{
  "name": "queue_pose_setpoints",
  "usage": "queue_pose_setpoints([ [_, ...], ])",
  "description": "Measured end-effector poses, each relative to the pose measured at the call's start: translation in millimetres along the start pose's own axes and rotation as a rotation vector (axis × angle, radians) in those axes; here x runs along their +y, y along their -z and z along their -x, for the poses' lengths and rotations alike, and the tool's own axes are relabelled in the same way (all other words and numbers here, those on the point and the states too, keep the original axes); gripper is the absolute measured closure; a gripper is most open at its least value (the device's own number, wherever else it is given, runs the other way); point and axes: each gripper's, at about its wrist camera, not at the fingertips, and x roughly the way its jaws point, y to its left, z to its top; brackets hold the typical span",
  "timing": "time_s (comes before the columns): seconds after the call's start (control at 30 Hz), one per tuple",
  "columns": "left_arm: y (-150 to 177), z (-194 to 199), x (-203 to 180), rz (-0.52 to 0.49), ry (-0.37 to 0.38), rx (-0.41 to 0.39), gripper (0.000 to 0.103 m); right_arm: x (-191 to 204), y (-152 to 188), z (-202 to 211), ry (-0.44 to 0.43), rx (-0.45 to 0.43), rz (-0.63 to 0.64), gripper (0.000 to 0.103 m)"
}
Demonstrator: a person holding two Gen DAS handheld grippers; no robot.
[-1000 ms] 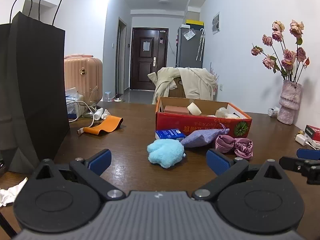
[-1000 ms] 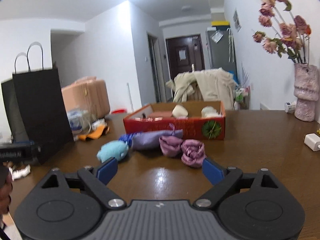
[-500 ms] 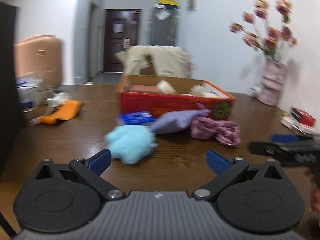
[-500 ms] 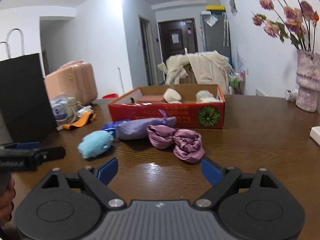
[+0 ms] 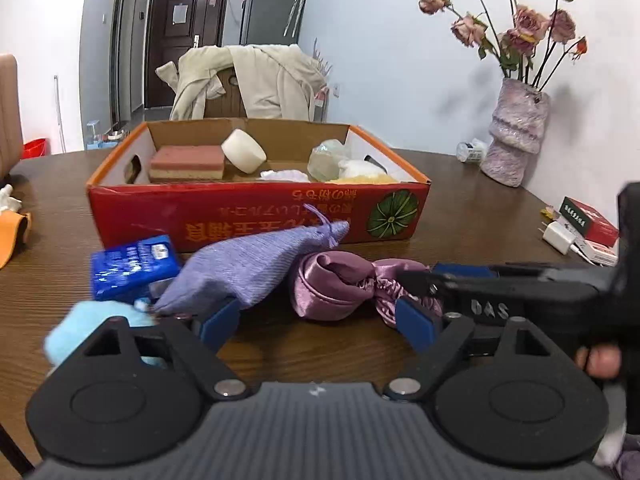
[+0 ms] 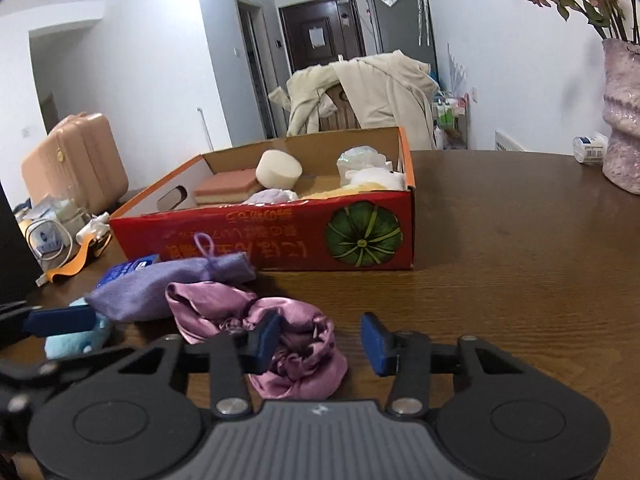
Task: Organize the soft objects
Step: 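Grasp a pink satin scrunchie with the right gripper while the left grasps the other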
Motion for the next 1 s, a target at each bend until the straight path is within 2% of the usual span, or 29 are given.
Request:
queue_pose_setpoints([
  [0.13,-3,-17,-7,-0.003,0.042,0.006,0.030,-14,5,-4,-0.029,0.034,0.005,0.071],
  [0.23,-10,-25,-9,0.030,0.056,-0.021,0.033,-20,8,-5,-0.035,0.050,0.020,0.075],
  [0.3,-15,-30,-9,0.055,0.056,-0.041,0.041,-24,7,-5,-0.046,0.052,0.001,0.076],
  [0.37,-18,-39,-11,0.043,0.069,0.004,0.070,-24,8,-5,-0.046,0.050,0.002,0.078],
  [0.43,-17,-38,-11,0.039,0.076,0.012,0.070,-23,8,-5,-0.046,0.050,0.008,0.080],
  [0.53,-11,-27,-8,0.061,0.109,0.003,0.061,-24,8,-4,-0.039,0.047,0.012,0.082],
  [0.63,-3,-26,-15,0.001,0.095,0.014,0.061,-21,9,-4,-0.032,0.043,0.028,0.085],
  [0.7,6,-32,-17,-0.028,0.063,0.003,0.067,-19,10,-5,-0.033,0.041,0.042,0.086],
  [0.77,8,-27,-18,-0.036,0.064,-0.015,0.078,-19,9,-5,-0.040,0.041,0.045,0.088],
  [0.83,9,-15,-23,-0.040,0.066,-0.006,0.083,-20,9,-5,-0.053,0.042,0.038,0.092],
  [0.93,19,21,-30,-0.058,0.088,-0.008,0.084,-12,11,4,-0.062,0.042,0.059,0.095],
  [1.0,30,52,-29,-0.051,0.097,-0.022,0.084,1,16,25,-0.055,0.023,0.070,0.095],
])
